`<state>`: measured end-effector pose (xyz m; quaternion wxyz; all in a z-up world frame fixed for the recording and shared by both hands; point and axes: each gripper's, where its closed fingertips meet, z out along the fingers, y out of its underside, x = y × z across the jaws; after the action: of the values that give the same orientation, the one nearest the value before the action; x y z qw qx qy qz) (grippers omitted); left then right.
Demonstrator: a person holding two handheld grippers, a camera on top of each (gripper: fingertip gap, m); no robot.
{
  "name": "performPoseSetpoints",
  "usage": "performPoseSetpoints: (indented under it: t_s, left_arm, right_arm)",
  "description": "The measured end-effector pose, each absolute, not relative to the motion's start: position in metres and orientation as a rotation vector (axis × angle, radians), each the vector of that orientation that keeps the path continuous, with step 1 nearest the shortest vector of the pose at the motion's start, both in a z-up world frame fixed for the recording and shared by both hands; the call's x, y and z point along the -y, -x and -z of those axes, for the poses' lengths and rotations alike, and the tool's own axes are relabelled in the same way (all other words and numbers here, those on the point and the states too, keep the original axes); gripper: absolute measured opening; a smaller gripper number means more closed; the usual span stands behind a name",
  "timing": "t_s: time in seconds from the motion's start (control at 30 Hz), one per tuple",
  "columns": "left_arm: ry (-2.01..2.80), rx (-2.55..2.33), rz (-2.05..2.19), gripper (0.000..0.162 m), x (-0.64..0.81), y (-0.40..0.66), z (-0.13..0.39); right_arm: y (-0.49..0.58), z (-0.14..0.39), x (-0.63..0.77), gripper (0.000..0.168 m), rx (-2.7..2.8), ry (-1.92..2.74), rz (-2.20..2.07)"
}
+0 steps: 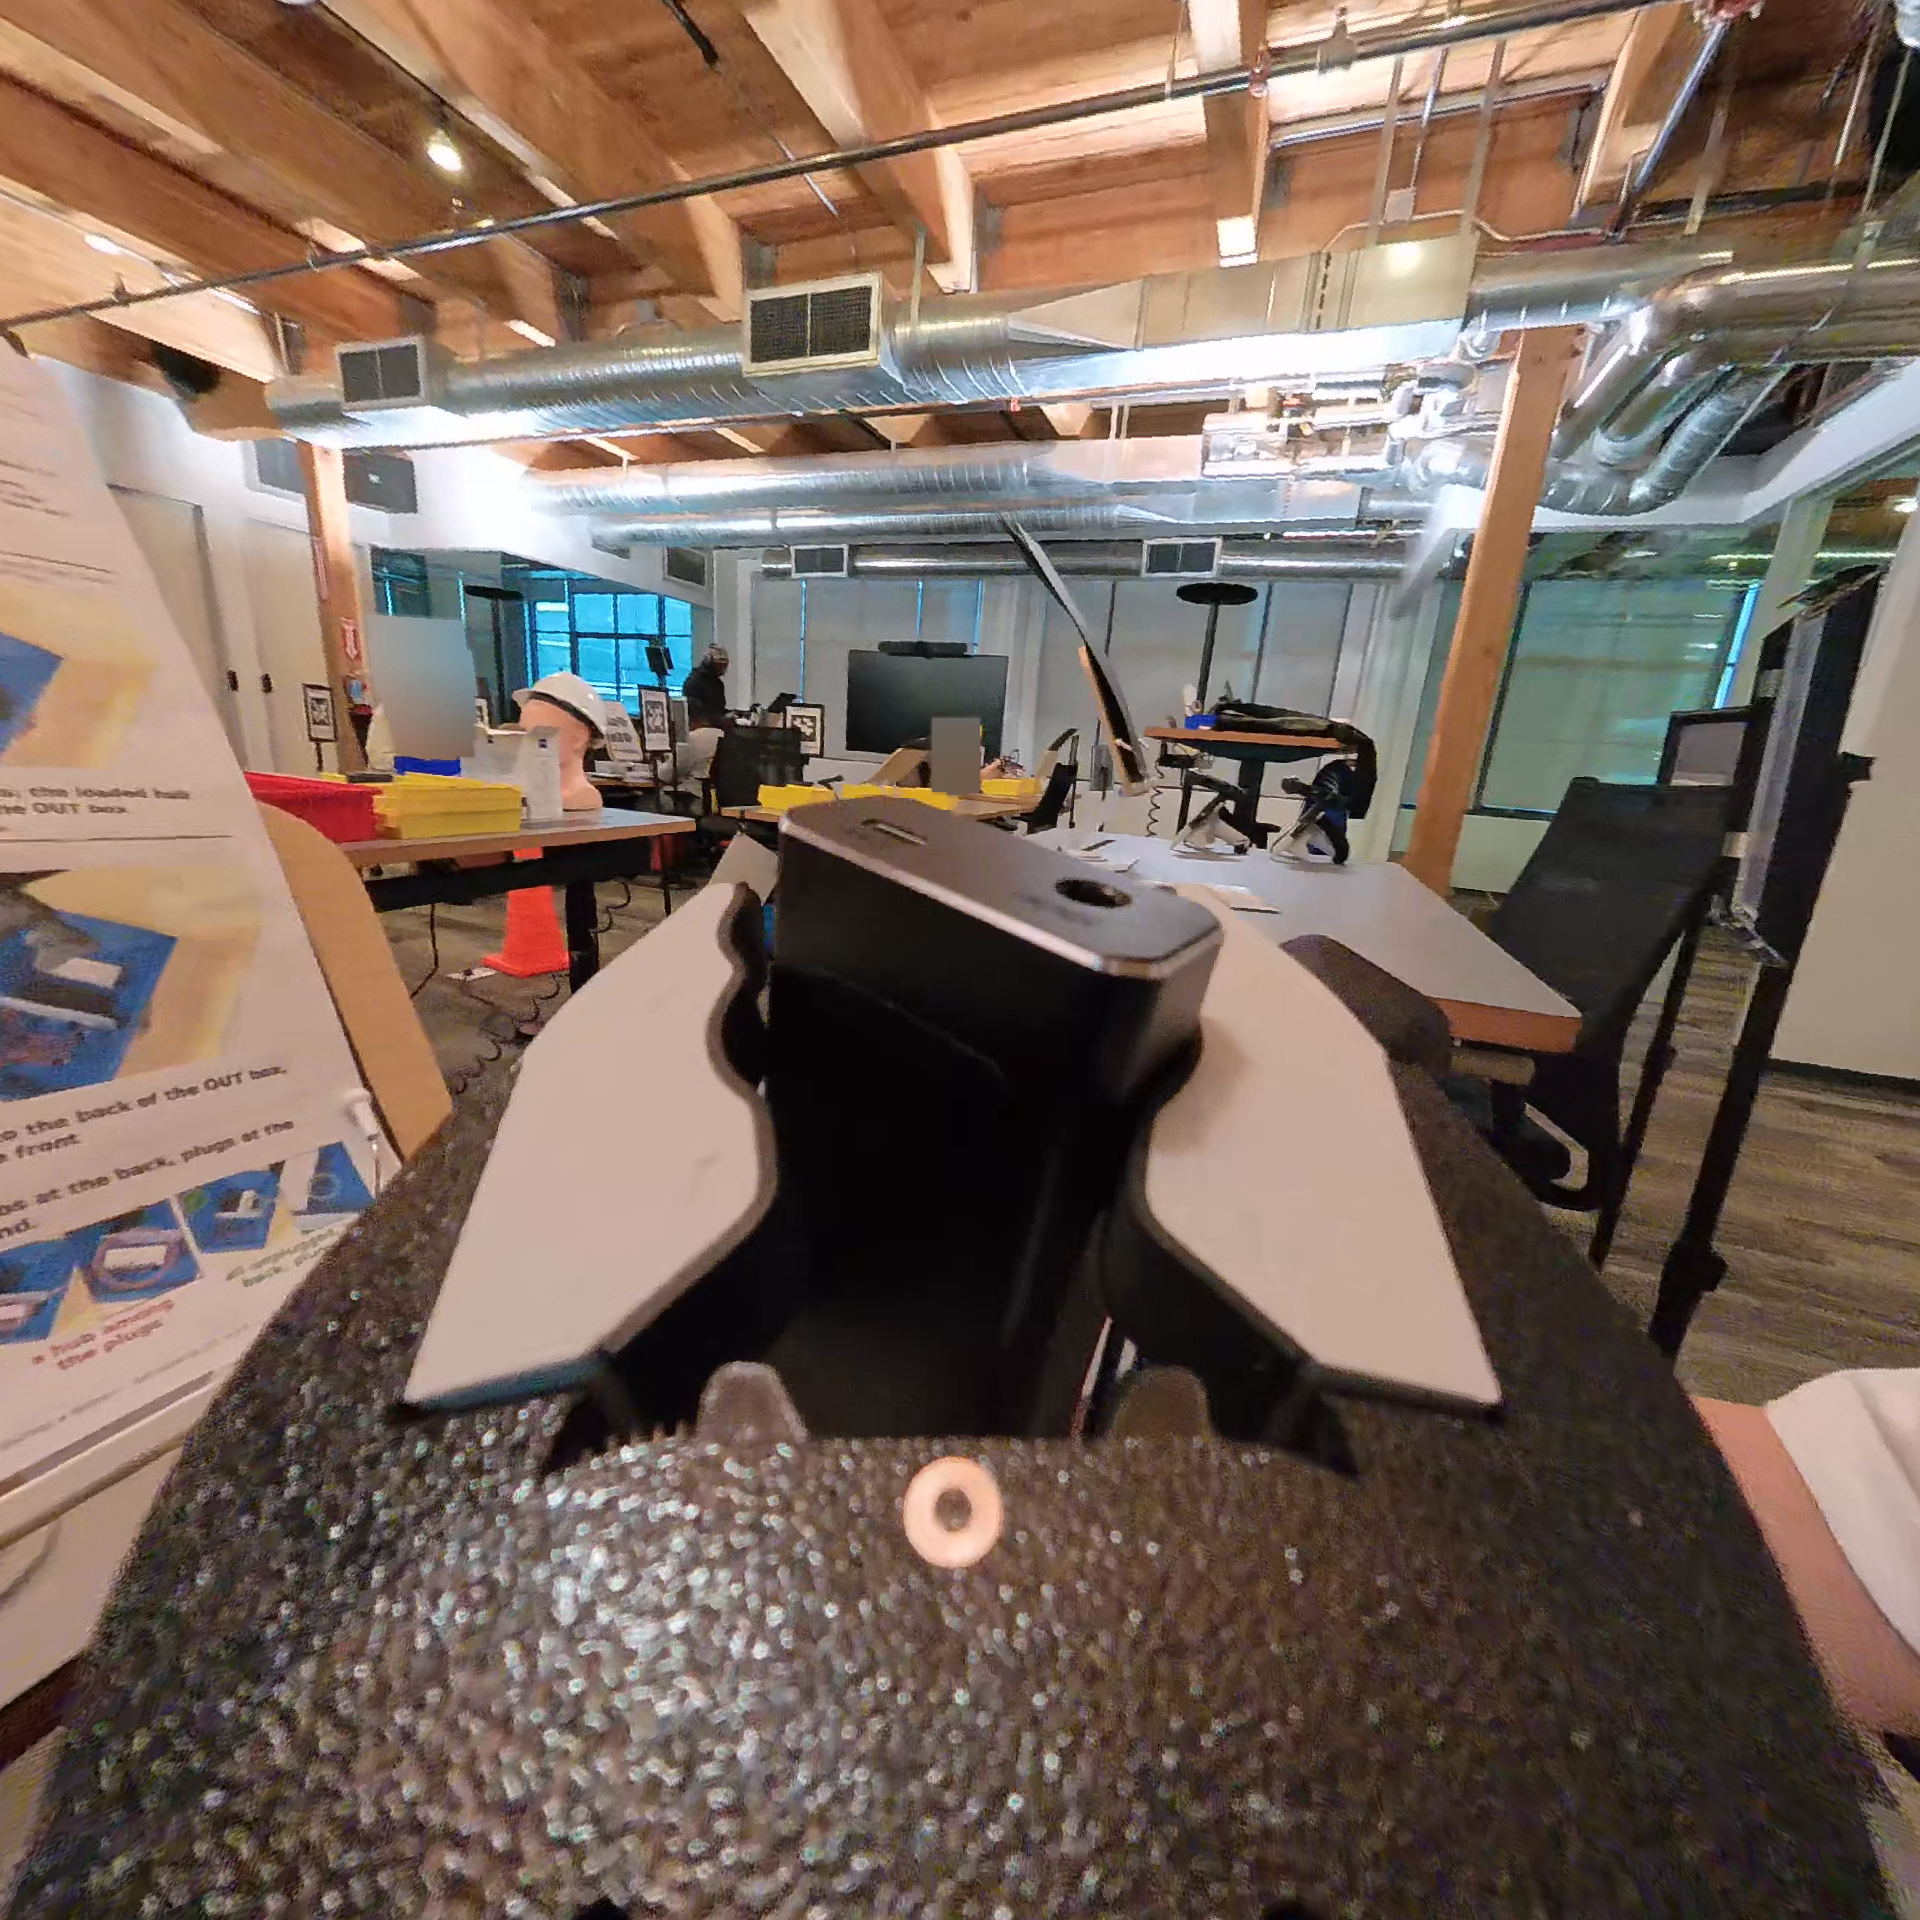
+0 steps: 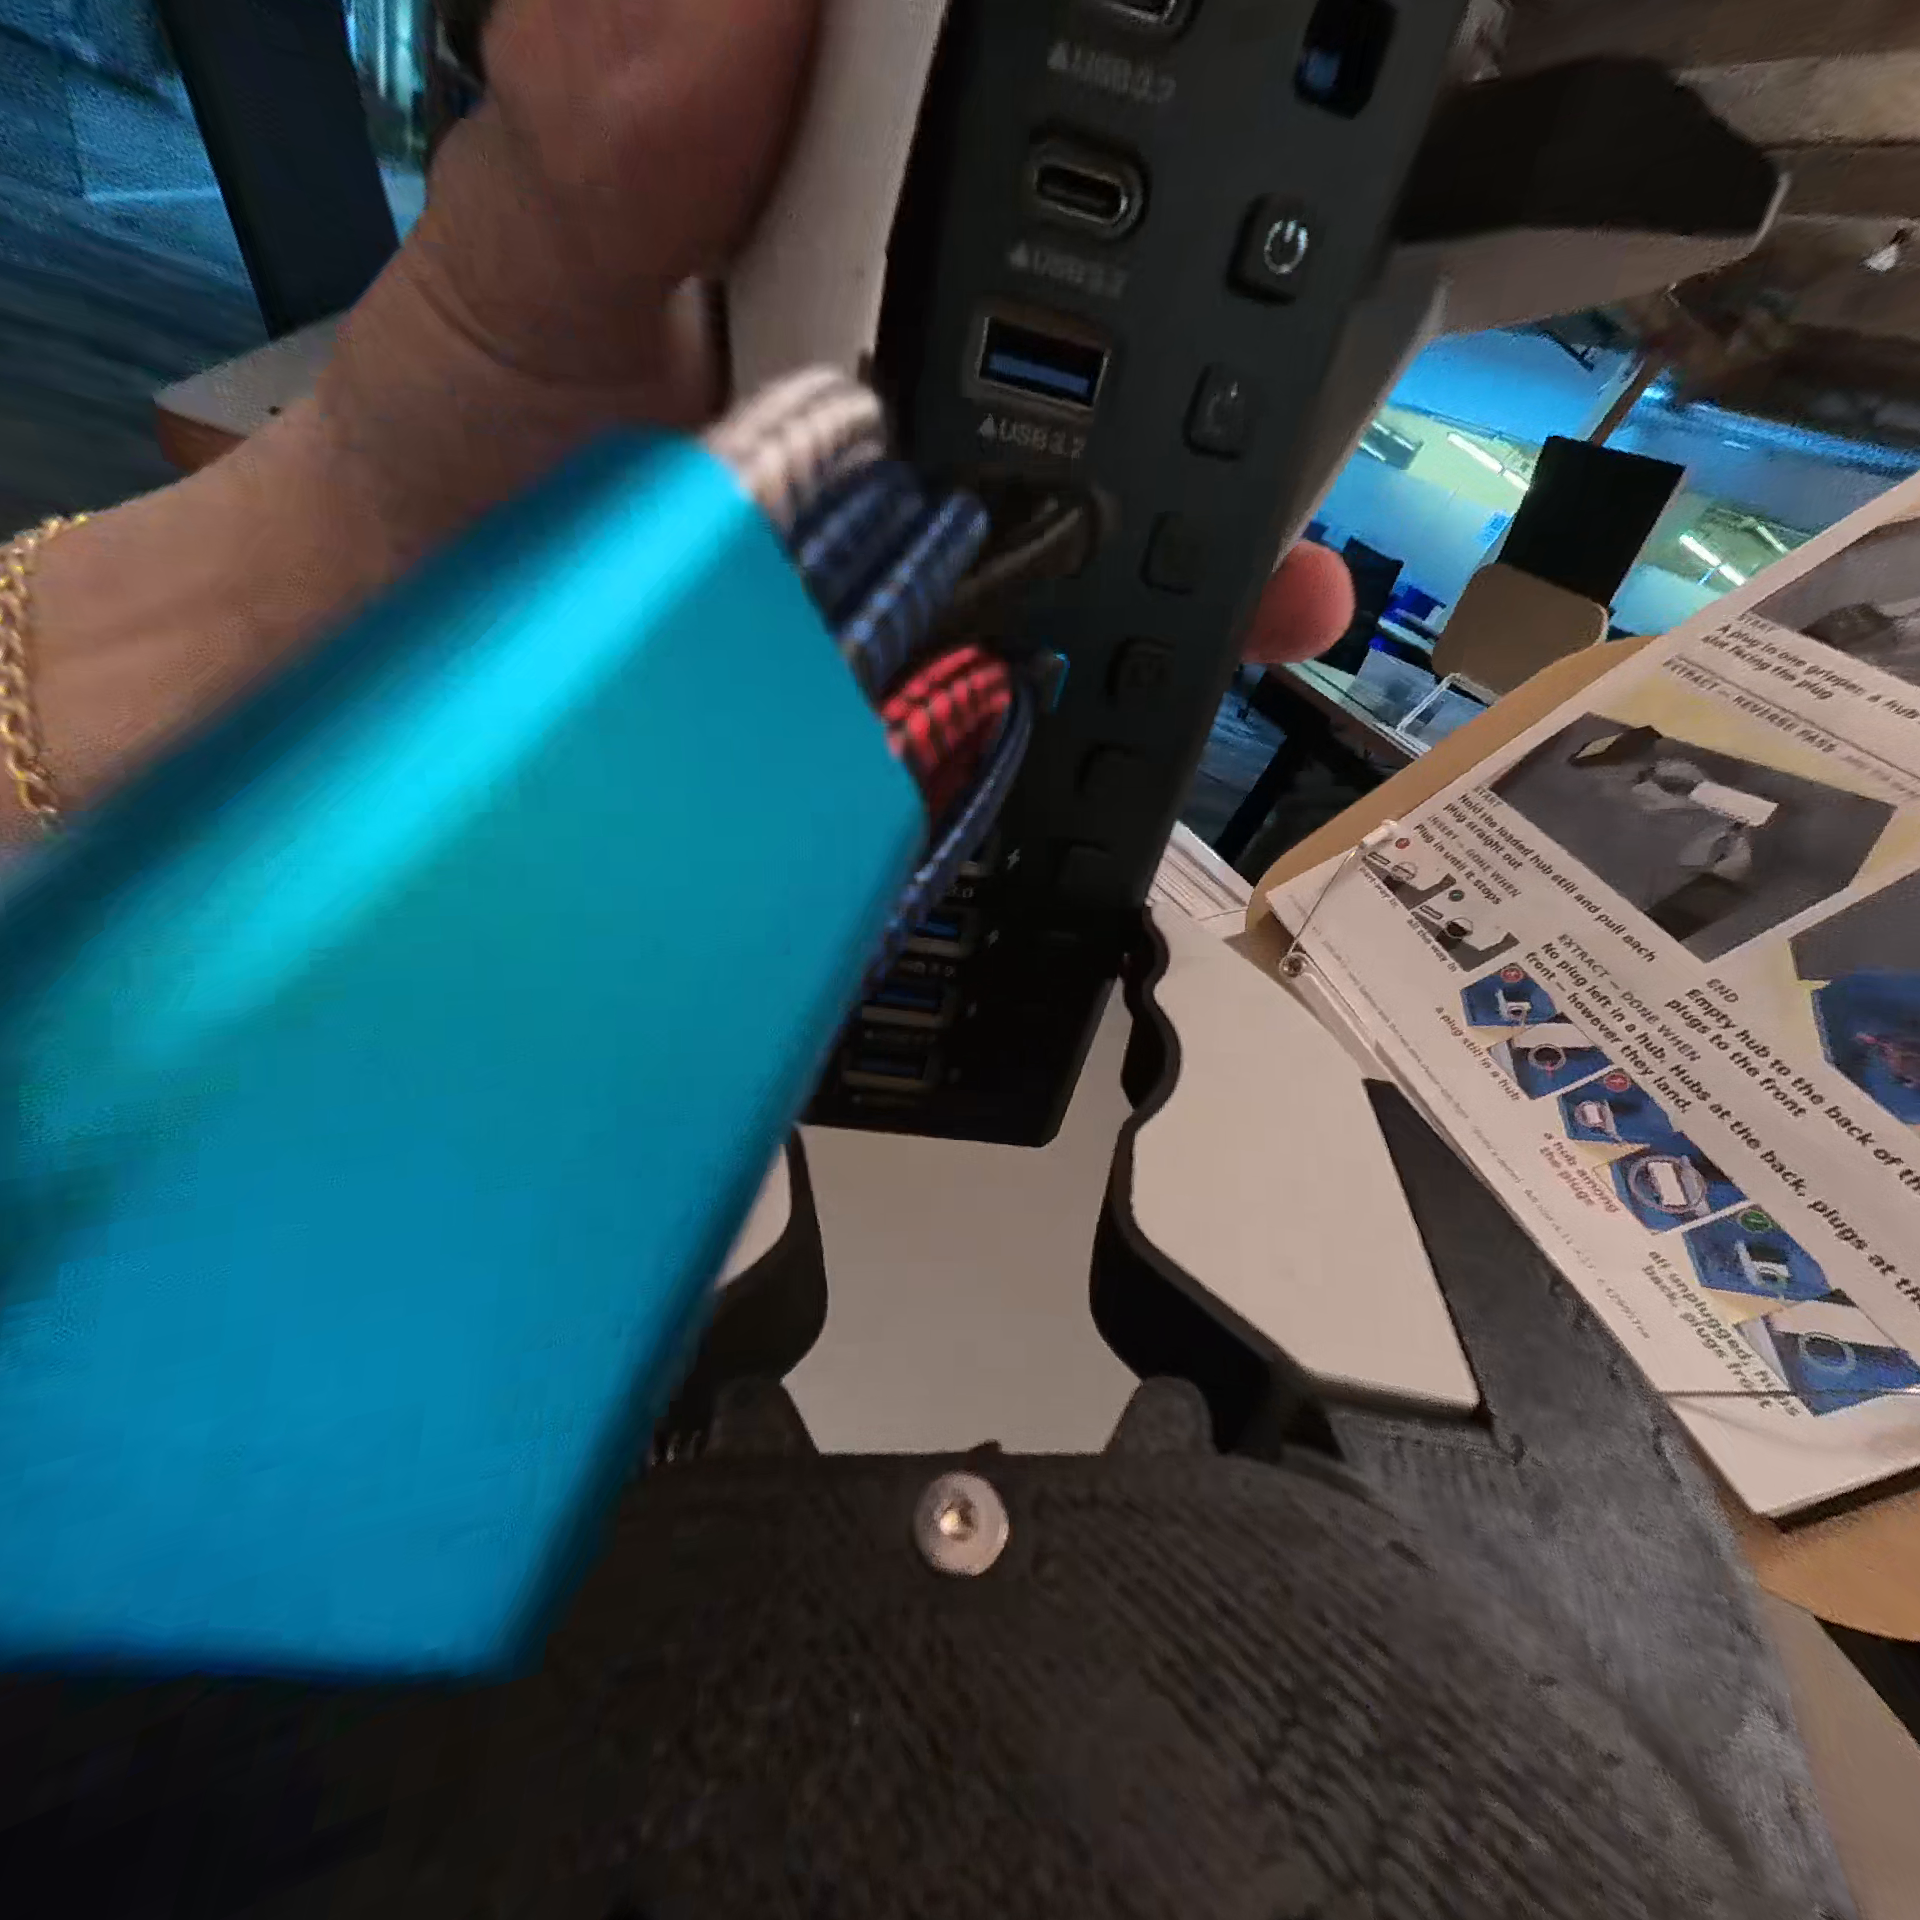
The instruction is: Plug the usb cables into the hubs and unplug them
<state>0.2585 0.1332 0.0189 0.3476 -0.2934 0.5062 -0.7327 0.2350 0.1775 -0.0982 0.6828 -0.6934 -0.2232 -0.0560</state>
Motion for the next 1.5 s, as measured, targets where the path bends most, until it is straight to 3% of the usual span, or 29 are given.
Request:
performPoseSetpoints:
  t_s: [0.27,0.37,0.5,0.6,1.13,1.2,1.27,1.4,1.5]
  left_arm:
    - [0.580,-1.438,1.924,0.070,-0.130,-0.243,-0.012]
    - [0.556,-1.488,1.966,0.079,-0.130,-0.239,-0.006]
    - [0.584,-1.643,1.856,0.074,-0.128,-0.249,0.023]
    - [0.557,-1.721,1.882,0.060,-0.120,-0.251,0.035]
    - [0.546,-1.760,1.879,0.062,-0.106,-0.264,0.048]
    - [0.557,-1.721,1.871,0.062,-0.108,-0.267,0.044]
    - [0.557,-1.738,1.799,0.062,-0.112,-0.268,0.046]
    - [0.551,-1.726,1.775,0.062,-0.121,-0.261,0.041]
    - [0.549,-1.780,1.715,0.061,-0.119,-0.263,0.050]
  right_arm:
    - [-0.234,0.090,-0.163,0.060,0.522,1.478,-0.005]
    - [-0.236,0.080,-0.156,0.061,0.479,1.414,-0.130]
    - [-0.238,0.070,-0.148,0.061,0.466,1.366,-0.192]
    - [-0.236,0.065,-0.146,0.061,0.468,1.362,-0.200]
    - [-0.241,0.087,-0.144,0.059,0.507,1.509,-0.242]
    - [-0.251,0.084,-0.138,0.060,0.464,1.479,-0.262]
    - [-0.279,0.087,-0.131,0.077,0.388,1.505,-0.171]
    - [-0.356,0.100,-0.087,0.076,0.123,1.615,-0.001]
    - [-0.375,0.068,-0.032,0.064,-0.065,1.436,-0.033]
